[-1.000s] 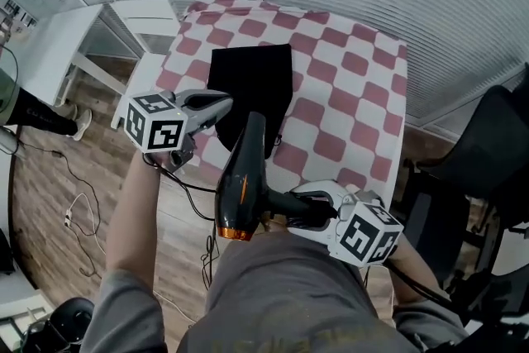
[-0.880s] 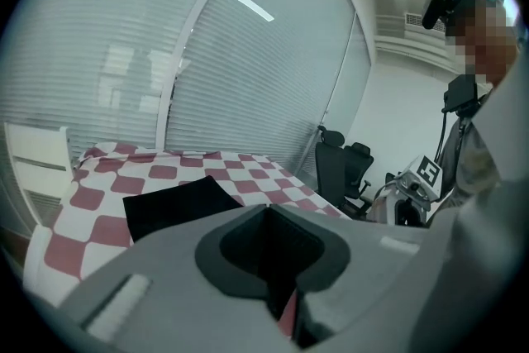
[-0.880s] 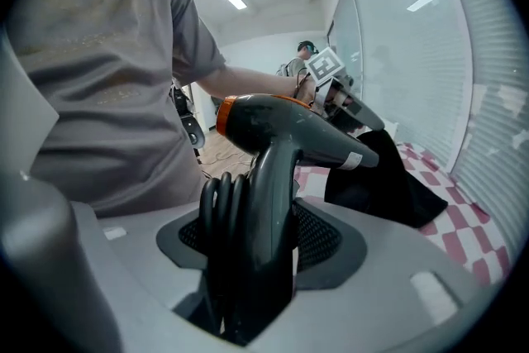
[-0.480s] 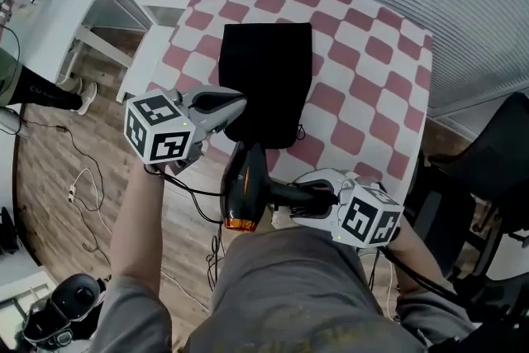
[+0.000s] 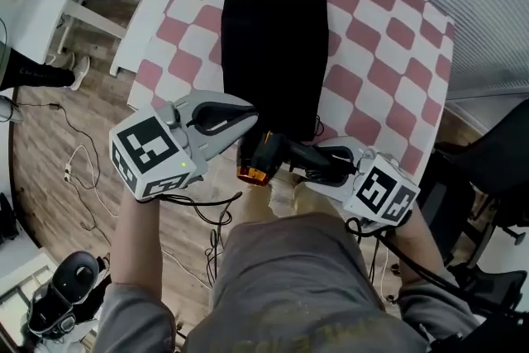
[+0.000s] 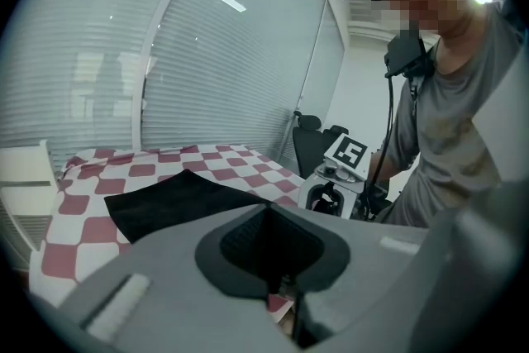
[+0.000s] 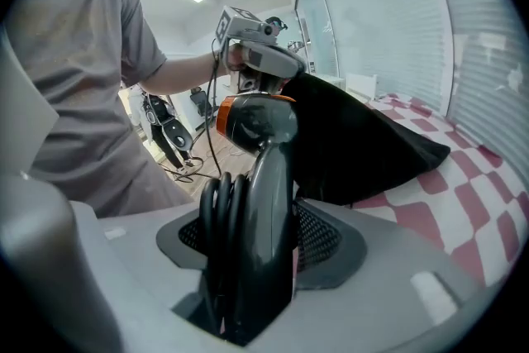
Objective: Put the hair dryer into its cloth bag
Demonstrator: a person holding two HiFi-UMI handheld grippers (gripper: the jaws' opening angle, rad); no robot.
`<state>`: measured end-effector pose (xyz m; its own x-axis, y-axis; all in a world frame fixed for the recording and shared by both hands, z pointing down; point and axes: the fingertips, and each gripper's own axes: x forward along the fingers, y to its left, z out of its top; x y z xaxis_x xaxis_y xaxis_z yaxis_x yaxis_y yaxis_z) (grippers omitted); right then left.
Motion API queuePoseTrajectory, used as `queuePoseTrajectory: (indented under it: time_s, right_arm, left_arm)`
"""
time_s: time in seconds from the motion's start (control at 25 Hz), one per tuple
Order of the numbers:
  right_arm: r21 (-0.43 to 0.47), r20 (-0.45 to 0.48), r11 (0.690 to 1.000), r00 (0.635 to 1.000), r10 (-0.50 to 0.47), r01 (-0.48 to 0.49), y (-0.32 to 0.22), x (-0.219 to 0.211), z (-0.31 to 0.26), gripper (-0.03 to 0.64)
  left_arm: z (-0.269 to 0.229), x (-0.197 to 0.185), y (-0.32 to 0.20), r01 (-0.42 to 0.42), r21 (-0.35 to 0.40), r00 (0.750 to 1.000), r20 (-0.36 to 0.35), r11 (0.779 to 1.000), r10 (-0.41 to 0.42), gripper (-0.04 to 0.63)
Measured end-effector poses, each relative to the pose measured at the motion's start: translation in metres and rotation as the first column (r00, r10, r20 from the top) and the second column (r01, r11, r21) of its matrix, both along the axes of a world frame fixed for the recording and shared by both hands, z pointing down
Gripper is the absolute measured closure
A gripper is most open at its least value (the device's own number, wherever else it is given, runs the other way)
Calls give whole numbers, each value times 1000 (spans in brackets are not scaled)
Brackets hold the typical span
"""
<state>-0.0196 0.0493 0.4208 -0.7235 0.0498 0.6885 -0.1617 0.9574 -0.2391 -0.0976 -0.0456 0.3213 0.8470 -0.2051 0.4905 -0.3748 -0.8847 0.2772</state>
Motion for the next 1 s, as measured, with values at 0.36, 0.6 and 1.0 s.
queuePoseTrajectory:
  time_s: [0.36, 0.6, 1.0]
  right_arm:
    - [49, -97, 980, 976, 196, -192, -45, 7, 5, 339]
    - [60, -138, 958, 948, 288, -282, -58, -3, 8, 339]
    - [92, -186, 919, 900, 394, -383, -74, -9, 9, 337]
  left_arm:
    - [-8, 12, 20, -68, 42, 998, -1, 997, 69, 584]
    - [-7, 25, 27, -79, 36, 997, -6, 996, 80, 583]
    - [3, 46, 41, -108, 10, 994, 16, 994, 108, 584]
